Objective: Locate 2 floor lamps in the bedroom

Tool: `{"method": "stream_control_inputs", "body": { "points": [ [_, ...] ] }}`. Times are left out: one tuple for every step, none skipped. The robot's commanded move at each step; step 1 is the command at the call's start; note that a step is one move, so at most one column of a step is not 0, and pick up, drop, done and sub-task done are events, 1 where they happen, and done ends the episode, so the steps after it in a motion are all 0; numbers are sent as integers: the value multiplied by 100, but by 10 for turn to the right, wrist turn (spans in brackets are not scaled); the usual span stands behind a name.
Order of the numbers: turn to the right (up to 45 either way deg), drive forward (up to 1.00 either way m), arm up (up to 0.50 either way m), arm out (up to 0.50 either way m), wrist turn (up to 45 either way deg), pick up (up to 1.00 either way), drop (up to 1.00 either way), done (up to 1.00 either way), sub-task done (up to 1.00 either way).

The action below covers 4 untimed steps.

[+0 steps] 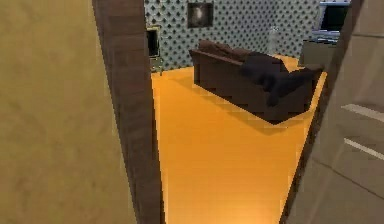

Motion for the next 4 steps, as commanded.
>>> {"method": "stream_control_inputs", "body": {
  "points": [
    [450, 0, 0, 0, 0, 0, 0, 0, 0],
    [150, 0, 0, 0, 0, 0, 0, 0, 0],
    [0, 30, 0, 0, 0, 0, 0, 0, 0],
    [-420, 0, 0, 0, 0, 0, 0, 0, 0]
  ]
}}
